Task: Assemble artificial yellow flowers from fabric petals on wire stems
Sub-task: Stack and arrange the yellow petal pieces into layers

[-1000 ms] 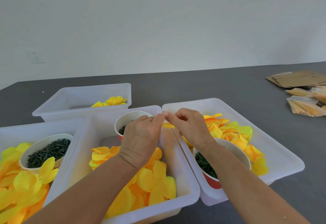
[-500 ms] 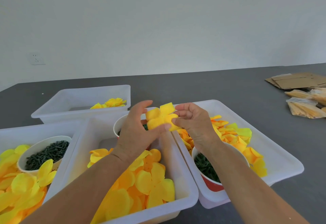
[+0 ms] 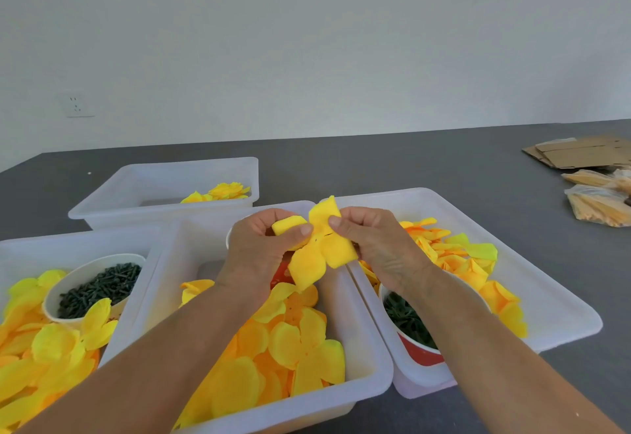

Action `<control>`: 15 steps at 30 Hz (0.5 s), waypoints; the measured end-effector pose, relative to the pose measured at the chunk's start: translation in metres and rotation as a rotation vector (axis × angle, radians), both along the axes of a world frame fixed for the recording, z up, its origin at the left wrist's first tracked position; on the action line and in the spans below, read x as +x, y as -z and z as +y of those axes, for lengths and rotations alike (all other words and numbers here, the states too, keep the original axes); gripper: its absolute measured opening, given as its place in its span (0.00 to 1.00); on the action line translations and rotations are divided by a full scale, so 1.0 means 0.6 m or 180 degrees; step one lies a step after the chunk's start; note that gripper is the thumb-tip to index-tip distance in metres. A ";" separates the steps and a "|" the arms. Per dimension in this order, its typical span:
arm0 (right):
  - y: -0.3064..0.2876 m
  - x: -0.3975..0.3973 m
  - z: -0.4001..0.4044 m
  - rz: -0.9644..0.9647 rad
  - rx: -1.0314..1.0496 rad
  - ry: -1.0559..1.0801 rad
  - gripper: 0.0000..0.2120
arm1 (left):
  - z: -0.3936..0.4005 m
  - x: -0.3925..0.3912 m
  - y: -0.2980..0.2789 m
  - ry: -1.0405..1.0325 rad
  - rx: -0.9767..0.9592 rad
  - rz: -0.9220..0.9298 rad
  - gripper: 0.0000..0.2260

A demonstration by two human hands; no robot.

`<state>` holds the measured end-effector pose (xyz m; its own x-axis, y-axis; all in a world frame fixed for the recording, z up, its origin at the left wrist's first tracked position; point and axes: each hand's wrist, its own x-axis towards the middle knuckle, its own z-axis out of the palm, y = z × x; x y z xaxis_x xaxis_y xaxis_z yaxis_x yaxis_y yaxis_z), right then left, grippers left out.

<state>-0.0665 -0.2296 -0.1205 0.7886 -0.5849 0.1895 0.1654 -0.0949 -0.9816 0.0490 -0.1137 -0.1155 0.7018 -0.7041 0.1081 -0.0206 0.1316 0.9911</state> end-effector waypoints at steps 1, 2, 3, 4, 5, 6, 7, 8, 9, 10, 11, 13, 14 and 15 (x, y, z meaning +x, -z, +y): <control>-0.001 -0.001 -0.003 -0.0105 0.0376 -0.0219 0.08 | 0.001 -0.002 -0.004 0.0331 -0.0103 0.0333 0.06; -0.004 -0.002 -0.005 -0.0201 0.0759 -0.0491 0.09 | 0.002 -0.004 -0.009 0.0709 -0.0215 0.0687 0.06; -0.007 -0.005 -0.006 -0.0272 0.1002 -0.0694 0.09 | 0.003 -0.006 -0.012 0.1011 -0.0315 0.0923 0.06; -0.007 -0.005 -0.007 -0.0276 0.1003 -0.0737 0.09 | 0.003 -0.006 -0.013 0.1162 -0.0357 0.0982 0.05; -0.006 -0.004 -0.008 -0.0236 0.0876 -0.0626 0.09 | 0.003 -0.006 -0.012 0.1171 -0.0346 0.0929 0.06; -0.003 -0.002 -0.008 -0.0185 0.0605 -0.0384 0.08 | 0.003 -0.007 -0.011 0.1078 -0.0301 0.0826 0.06; 0.002 -0.001 -0.007 -0.0152 0.0267 -0.0079 0.08 | 0.003 -0.007 -0.009 0.0884 -0.0199 0.0654 0.05; 0.006 0.002 -0.005 -0.0146 -0.0153 0.0216 0.08 | 0.004 -0.007 -0.007 0.0640 -0.0039 0.0410 0.03; 0.009 0.004 -0.003 -0.0142 -0.0597 0.0466 0.10 | 0.004 -0.006 -0.004 0.0387 0.0132 0.0121 0.02; 0.012 0.007 -0.002 -0.0108 -0.1026 0.0660 0.12 | 0.003 -0.006 -0.002 0.0129 0.0294 -0.0243 0.04; 0.013 0.009 0.000 -0.0072 -0.1355 0.0792 0.14 | 0.003 -0.006 0.000 -0.0114 0.0420 -0.0721 0.07; 0.013 0.010 0.002 -0.0082 -0.1669 0.0951 0.14 | 0.003 -0.011 -0.002 -0.0430 0.0487 -0.1632 0.11; 0.013 0.010 0.003 -0.0089 -0.1706 0.1022 0.14 | 0.002 -0.015 -0.003 -0.0512 0.0467 -0.1854 0.11; 0.013 0.010 0.003 -0.0094 -0.1678 0.1100 0.15 | 0.000 -0.018 -0.001 -0.0534 0.0432 -0.1908 0.10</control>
